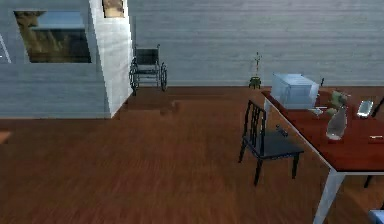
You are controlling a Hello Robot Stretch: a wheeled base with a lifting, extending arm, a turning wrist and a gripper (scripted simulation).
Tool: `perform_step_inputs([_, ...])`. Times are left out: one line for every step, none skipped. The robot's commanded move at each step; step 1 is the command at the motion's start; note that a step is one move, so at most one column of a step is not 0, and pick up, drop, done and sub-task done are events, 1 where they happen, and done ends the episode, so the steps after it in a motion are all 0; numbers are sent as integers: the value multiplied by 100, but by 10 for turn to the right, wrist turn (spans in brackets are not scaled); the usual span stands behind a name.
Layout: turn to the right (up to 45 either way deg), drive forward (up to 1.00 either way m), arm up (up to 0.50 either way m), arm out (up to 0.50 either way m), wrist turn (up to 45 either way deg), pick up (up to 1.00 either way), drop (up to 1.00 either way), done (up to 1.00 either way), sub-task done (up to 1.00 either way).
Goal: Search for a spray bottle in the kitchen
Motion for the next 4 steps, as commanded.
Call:
perform_step_inputs([0, 100, 0, 0, 0, 0, 0, 0, 0])
perform_step_inputs([0, 100, 0, 0, 0, 0, 0, 0, 0])
perform_step_inputs([60, 0, 0, 0, 0, 0, 0, 0, 0])
perform_step_inputs([0, 15, 0, 0, 0, 0, 0, 0, 0])
